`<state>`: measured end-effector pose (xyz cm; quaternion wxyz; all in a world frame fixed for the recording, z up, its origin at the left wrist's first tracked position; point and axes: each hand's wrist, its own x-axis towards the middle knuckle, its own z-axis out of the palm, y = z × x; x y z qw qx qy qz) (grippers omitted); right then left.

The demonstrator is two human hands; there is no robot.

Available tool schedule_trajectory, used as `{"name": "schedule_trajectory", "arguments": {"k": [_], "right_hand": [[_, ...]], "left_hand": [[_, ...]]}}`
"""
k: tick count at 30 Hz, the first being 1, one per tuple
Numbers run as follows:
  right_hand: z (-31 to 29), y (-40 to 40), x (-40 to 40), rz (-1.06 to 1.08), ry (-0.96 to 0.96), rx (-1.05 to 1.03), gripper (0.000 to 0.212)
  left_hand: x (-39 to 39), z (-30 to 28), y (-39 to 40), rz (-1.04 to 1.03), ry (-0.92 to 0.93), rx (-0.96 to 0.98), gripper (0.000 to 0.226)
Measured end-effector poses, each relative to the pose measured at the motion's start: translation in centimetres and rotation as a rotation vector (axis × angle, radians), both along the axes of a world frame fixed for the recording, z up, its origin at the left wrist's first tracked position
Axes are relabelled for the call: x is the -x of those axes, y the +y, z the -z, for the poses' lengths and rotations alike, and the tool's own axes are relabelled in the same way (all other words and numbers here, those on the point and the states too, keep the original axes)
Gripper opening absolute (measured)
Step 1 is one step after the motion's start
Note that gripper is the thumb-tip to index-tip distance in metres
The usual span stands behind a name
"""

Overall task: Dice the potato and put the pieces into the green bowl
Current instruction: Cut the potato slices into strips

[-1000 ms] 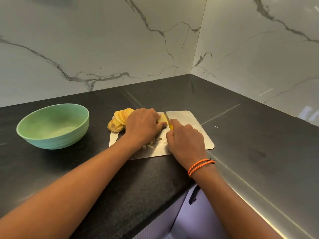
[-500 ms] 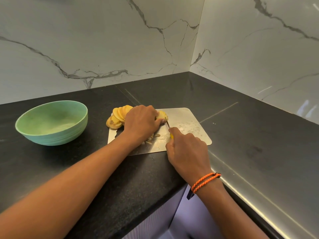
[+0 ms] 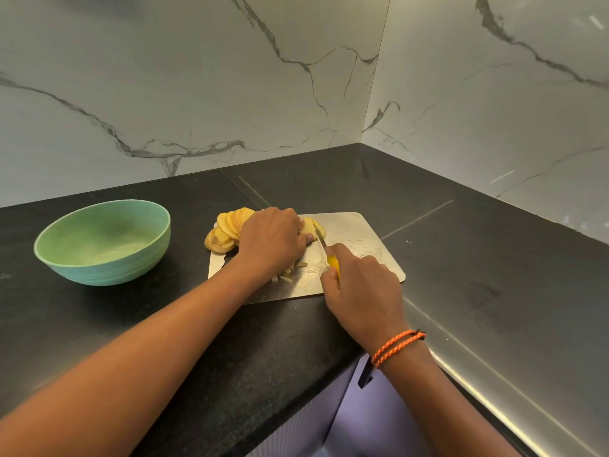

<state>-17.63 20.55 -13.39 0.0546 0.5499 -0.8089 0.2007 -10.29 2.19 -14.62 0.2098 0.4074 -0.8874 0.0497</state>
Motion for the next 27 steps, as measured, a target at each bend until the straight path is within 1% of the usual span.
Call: {"name": "schedule_trajectory", "arguments": {"k": [5, 9, 14, 19, 22, 27], "right_hand": [[-0.1, -2.2, 0.3, 0.033, 0.022, 0.036, 0.036], [0.0, -3.7, 0.9, 0.053, 0.021, 0.102, 0.041], [0.2, -4.1, 1.0, 0.042, 0.053, 0.087, 0.04], [0.3, -4.4, 0.9, 0.03, 0.079, 0.049, 0.029], [0.1, -4.7, 1.2, 0.004, 0.032, 0.025, 0.029], [-0.2, -4.2, 1.0, 0.009, -0.019, 0.024, 0.032]], "left_hand": [[0.0, 0.1, 0.0, -0.007, 0.006, 0.001, 0.046], [0.1, 0.1, -0.3, -0.017, 0.016, -0.011, 0.048], [0.1, 0.2, -0.3, -0.023, 0.027, -0.016, 0.048], [0.1, 0.0, -0.1, -0.025, 0.04, -0.052, 0.046], [0.0, -0.2, -0.1, -0.03, 0.071, -0.098, 0.044], [0.0, -0.7, 0.3, -0.033, 0.056, -0.124, 0.043]]}}
